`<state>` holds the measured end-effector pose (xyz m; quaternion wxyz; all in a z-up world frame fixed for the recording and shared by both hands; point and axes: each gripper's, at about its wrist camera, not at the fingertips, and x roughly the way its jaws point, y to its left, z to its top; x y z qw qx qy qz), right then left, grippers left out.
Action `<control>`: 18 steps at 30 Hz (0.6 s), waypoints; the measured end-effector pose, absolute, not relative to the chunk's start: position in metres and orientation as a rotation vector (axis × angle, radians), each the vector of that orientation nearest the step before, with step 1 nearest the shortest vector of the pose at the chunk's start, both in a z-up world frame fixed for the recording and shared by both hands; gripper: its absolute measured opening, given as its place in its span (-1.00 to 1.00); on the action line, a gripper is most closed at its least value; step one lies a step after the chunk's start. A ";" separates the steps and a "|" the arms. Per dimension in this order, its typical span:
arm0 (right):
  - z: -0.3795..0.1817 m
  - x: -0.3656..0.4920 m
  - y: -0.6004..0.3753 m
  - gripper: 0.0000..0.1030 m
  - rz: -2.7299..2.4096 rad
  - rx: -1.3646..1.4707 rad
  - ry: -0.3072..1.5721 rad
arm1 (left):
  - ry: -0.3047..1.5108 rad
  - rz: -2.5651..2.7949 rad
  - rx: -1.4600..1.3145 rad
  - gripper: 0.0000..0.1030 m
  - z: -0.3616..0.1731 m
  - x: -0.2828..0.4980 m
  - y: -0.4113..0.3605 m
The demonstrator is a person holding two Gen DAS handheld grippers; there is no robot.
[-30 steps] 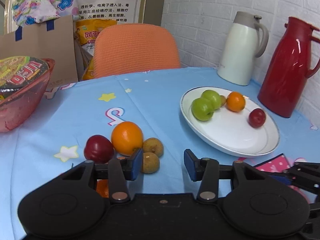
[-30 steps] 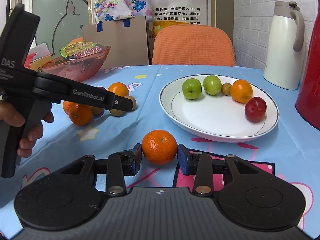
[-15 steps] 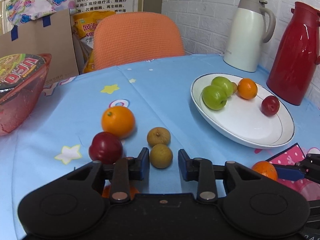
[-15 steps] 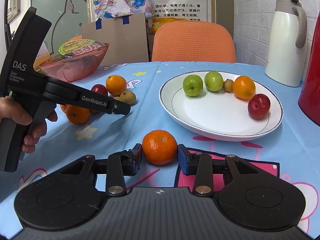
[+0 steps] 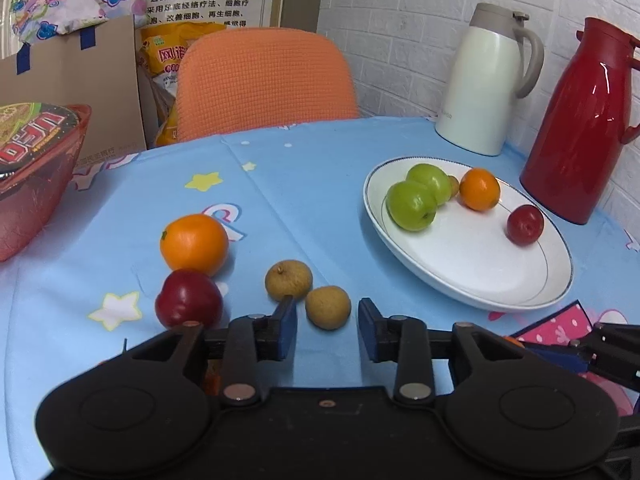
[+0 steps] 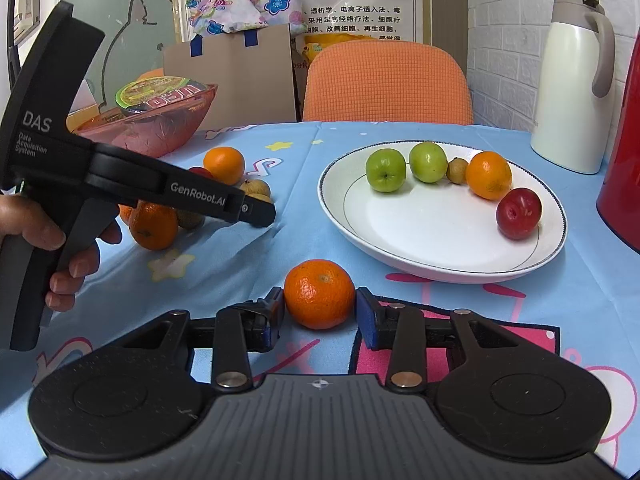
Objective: Organize fruits
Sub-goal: 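Grasp a mandarin orange with the right gripper while the left gripper grasps a brown kiwi, then carry the mandarin in the right gripper and kiwi in the left gripper to the plate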
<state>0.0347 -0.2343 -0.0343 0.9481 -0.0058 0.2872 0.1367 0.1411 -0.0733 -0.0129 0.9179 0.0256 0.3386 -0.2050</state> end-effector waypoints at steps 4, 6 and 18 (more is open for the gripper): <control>-0.035 0.034 -0.234 0.29 0.273 -0.012 0.582 | 0.695 -0.413 0.060 0.61 -0.015 0.142 -0.080; -0.035 0.033 -0.233 0.29 0.271 -0.010 0.581 | 0.698 -0.400 0.064 0.60 -0.017 0.144 -0.084; -0.035 0.028 -0.237 0.27 0.272 0.009 0.571 | 0.664 -0.418 -0.050 0.54 -0.008 0.120 -0.059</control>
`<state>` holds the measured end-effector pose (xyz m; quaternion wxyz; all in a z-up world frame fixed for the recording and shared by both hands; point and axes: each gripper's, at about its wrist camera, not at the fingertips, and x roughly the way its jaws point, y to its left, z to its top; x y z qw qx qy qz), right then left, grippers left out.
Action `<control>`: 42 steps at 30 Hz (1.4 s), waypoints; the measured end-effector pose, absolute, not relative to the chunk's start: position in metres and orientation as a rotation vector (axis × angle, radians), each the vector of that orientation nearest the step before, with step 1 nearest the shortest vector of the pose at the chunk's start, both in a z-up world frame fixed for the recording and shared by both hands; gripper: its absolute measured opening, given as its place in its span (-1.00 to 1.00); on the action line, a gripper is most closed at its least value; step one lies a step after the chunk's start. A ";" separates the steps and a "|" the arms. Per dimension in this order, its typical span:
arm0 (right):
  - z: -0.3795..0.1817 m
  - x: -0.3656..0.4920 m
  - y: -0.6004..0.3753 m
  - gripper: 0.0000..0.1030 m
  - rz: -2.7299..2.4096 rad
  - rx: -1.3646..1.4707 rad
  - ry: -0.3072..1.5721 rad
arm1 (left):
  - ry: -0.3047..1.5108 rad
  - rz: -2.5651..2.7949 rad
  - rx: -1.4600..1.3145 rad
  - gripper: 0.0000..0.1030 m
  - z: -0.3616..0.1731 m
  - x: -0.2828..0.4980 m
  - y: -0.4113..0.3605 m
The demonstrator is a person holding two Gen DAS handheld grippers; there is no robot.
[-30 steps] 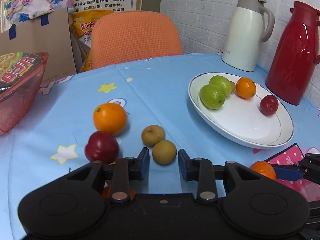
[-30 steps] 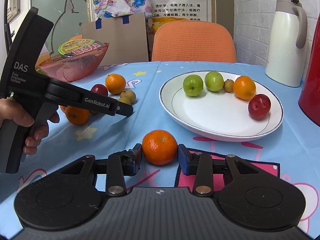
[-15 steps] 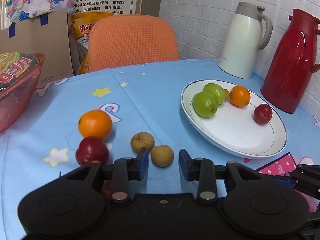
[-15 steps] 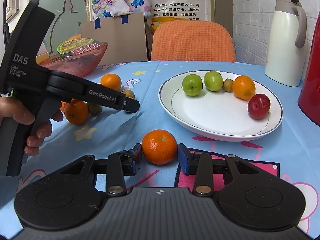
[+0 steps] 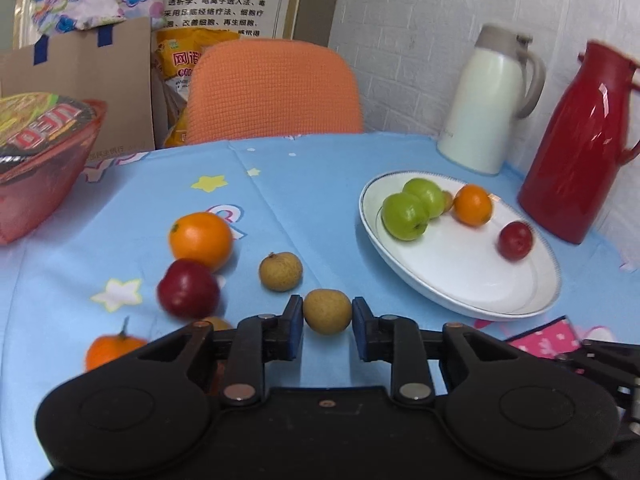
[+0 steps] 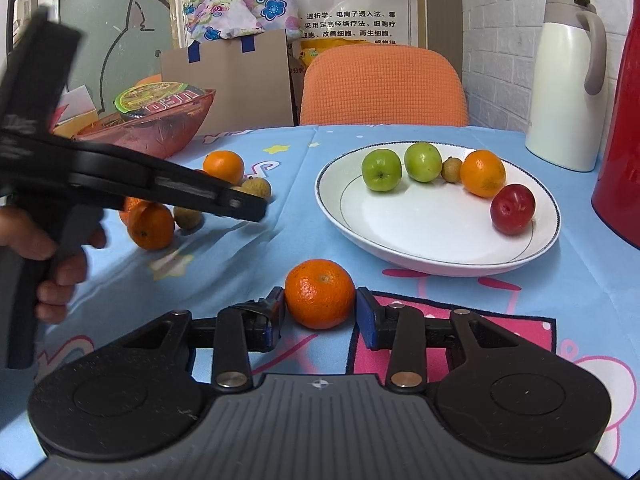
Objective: Organize fruits
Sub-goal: 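Carry the mandarin in the right gripper and kiwi in the left gripper to the plate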
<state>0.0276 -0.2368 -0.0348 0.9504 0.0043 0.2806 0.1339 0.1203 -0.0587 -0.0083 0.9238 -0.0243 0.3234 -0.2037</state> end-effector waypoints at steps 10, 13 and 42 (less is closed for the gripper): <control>-0.006 0.016 -0.234 0.26 0.294 0.002 0.466 | 0.615 -0.511 -0.238 0.55 0.022 0.089 -0.026; 0.005 0.014 -0.243 0.26 0.256 -0.011 0.423 | 0.591 -0.573 -0.228 0.55 0.033 0.087 -0.039; -0.023 0.115 -0.274 0.25 0.199 -0.256 0.516 | 0.706 -0.579 -0.072 0.56 -0.003 0.164 -0.132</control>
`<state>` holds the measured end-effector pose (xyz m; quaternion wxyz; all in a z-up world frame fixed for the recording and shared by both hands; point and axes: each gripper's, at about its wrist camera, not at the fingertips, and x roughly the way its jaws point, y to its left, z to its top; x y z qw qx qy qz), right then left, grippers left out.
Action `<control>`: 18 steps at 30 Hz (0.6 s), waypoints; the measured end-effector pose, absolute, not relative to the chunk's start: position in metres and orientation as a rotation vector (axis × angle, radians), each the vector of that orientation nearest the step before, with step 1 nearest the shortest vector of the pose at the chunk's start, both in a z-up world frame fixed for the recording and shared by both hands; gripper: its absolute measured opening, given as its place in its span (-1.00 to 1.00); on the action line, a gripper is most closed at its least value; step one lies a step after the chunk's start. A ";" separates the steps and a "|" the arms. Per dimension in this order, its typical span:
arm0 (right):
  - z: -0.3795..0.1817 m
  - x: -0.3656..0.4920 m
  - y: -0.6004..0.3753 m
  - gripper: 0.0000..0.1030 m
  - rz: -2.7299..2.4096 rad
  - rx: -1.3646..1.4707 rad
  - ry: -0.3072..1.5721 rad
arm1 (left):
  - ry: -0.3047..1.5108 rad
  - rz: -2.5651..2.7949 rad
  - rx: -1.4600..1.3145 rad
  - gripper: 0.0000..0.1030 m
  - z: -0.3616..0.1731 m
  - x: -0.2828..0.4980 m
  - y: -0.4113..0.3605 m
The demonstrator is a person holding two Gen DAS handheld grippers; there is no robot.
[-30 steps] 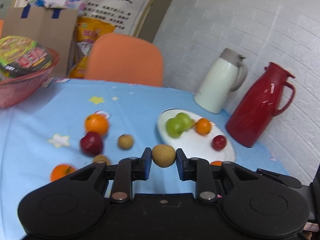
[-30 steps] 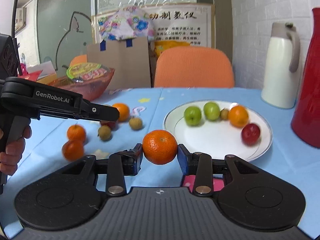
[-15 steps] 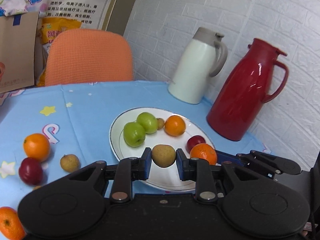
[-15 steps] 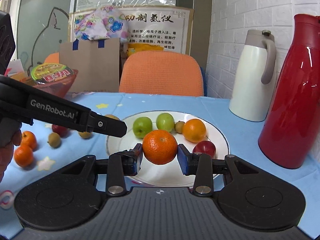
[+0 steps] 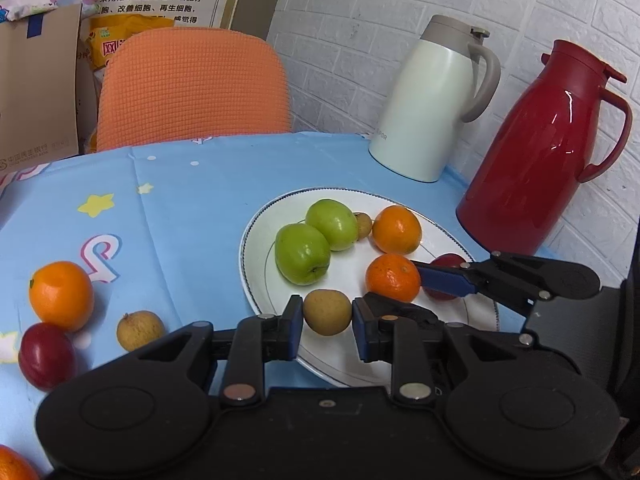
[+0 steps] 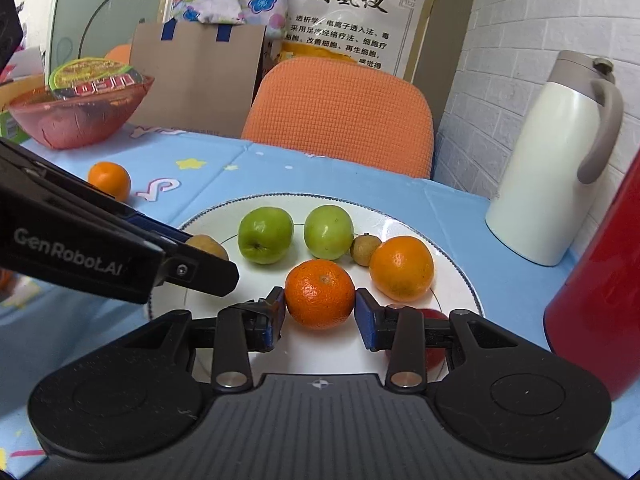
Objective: Organize fruits
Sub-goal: 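Carry the mandarin in the right gripper and kiwi in the left gripper to the plate, then open the right gripper on the mandarin while the left gripper releases the kiwi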
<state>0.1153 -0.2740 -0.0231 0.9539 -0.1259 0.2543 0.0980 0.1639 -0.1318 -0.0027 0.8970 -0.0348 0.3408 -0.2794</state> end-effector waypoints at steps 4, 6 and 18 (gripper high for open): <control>-0.024 0.125 -0.274 0.25 0.216 -0.256 0.519 | 0.708 -0.578 -0.068 0.56 -0.006 0.168 -0.132; -0.024 0.129 -0.273 0.25 0.220 -0.268 0.516 | 0.708 -0.576 -0.066 0.56 -0.006 0.169 -0.133; -0.024 0.123 -0.273 0.49 0.222 -0.275 0.505 | 0.666 -0.588 -0.075 0.99 -0.004 0.164 -0.130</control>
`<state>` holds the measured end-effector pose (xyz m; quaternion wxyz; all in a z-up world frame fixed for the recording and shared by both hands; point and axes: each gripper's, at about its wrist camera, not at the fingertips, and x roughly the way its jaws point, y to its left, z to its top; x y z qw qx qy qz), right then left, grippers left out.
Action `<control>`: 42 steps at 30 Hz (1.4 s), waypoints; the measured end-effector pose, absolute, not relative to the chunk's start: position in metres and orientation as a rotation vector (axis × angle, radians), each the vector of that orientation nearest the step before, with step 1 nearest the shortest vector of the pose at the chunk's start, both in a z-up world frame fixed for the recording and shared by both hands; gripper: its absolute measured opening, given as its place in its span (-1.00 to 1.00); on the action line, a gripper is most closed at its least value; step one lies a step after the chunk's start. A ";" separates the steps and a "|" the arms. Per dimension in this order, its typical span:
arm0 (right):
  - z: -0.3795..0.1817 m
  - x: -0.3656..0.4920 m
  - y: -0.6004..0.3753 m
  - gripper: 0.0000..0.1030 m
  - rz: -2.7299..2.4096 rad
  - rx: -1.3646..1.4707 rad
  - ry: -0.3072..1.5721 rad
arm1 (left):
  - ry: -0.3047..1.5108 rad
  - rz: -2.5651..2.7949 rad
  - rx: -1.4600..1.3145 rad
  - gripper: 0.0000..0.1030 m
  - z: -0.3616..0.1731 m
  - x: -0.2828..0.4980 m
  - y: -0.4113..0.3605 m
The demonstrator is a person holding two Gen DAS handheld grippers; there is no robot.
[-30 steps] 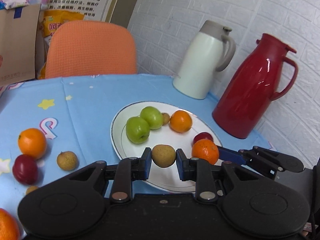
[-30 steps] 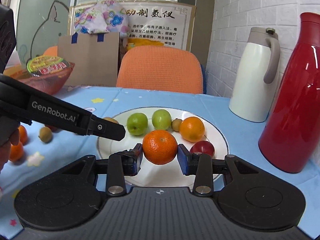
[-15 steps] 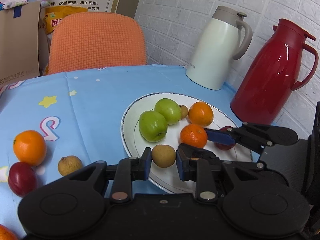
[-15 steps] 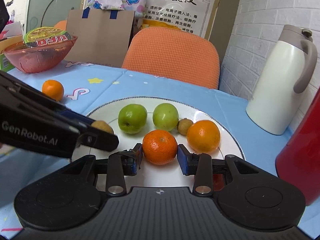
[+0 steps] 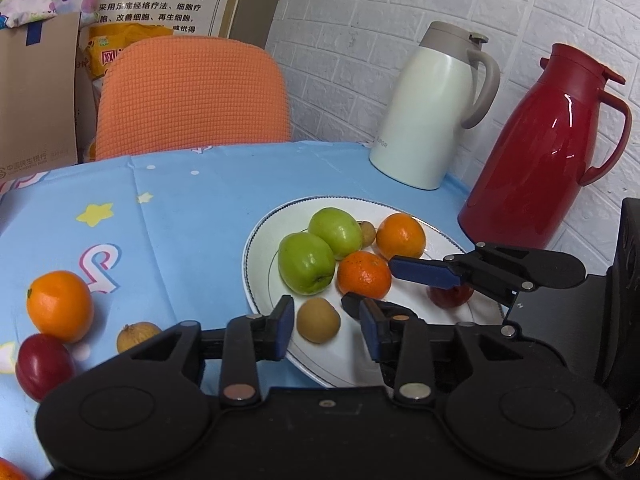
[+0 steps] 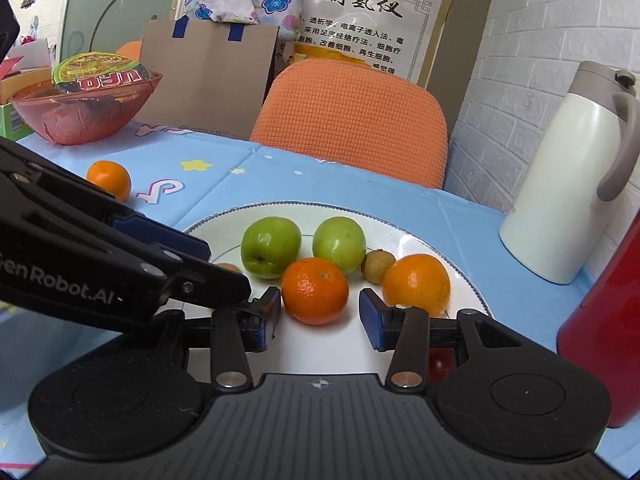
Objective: Organize fruits
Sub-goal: 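Open the right gripper on the mandarin while the left gripper releases the kiwi, then move both grippers back to the fruit pile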
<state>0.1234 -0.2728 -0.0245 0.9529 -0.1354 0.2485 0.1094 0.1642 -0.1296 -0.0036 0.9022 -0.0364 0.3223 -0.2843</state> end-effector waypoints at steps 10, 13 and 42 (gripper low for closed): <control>-0.011 0.101 -0.278 1.00 0.161 -0.269 0.439 | 0.581 -0.552 -0.129 1.00 0.018 0.136 -0.113; -0.004 0.090 -0.276 1.00 0.147 -0.253 0.424 | 0.545 -0.506 -0.136 1.00 0.027 0.123 -0.104; -0.014 -0.008 -0.181 1.00 0.457 -0.093 0.514 | 0.597 -0.260 -0.251 1.00 0.012 0.010 0.044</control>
